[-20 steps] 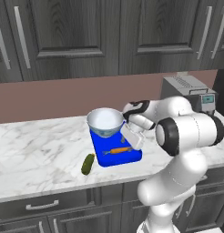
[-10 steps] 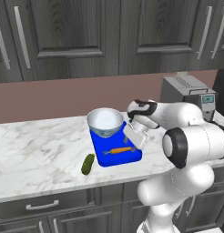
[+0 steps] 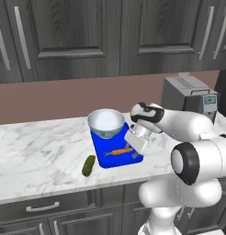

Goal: Place the two vegetables and bowl onto the tray for setting up a vegetable dip station.

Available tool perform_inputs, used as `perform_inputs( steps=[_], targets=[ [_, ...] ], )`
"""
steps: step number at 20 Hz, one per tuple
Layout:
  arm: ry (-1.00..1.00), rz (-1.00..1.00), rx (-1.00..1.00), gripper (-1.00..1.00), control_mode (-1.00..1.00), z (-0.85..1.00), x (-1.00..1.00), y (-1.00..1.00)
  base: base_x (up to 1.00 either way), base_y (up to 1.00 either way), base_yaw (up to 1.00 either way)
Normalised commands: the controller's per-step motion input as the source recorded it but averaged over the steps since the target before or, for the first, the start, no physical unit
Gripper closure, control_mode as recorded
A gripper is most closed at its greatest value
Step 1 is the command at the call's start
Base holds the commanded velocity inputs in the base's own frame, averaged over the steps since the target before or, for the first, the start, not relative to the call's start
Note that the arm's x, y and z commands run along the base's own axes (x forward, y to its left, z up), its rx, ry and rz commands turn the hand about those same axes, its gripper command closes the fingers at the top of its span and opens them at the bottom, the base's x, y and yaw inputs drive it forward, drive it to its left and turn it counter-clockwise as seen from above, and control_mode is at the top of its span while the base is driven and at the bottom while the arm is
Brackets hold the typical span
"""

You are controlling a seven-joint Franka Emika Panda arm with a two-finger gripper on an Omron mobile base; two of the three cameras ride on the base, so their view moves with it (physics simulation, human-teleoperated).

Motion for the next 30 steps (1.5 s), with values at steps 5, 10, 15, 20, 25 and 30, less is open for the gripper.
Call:
perform_inputs(
  steps=[5,10,15,20,25,30],
  targets=[
    [-0.01,0.03,0.0,-1.0,-1.0,0.13,-0.31,0.33,0.0,0.0,0.0],
    [-0.02,0.11,0.0,-1.0,-1.0,0.2,-0.25,0.33,0.0,0.0,0.0],
    [-0.03,0.16,0.0,-1.0,-1.0,0.19,-0.19,0.38,0.0,0.0,0.0],
    [-0.11,0.18,0.0,-1.0,-1.0,0.17,-0.11,0.38,0.0,0.0,0.0],
    [-0.13,0.2,0.0,-1.0,-1.0,0.16,-0.05,0.39,0.0,0.0,0.0],
    [-0.18,0.24,0.0,-1.0,-1.0,0.12,0.0,0.31,0.0,0.0,0.0]
  ],
)
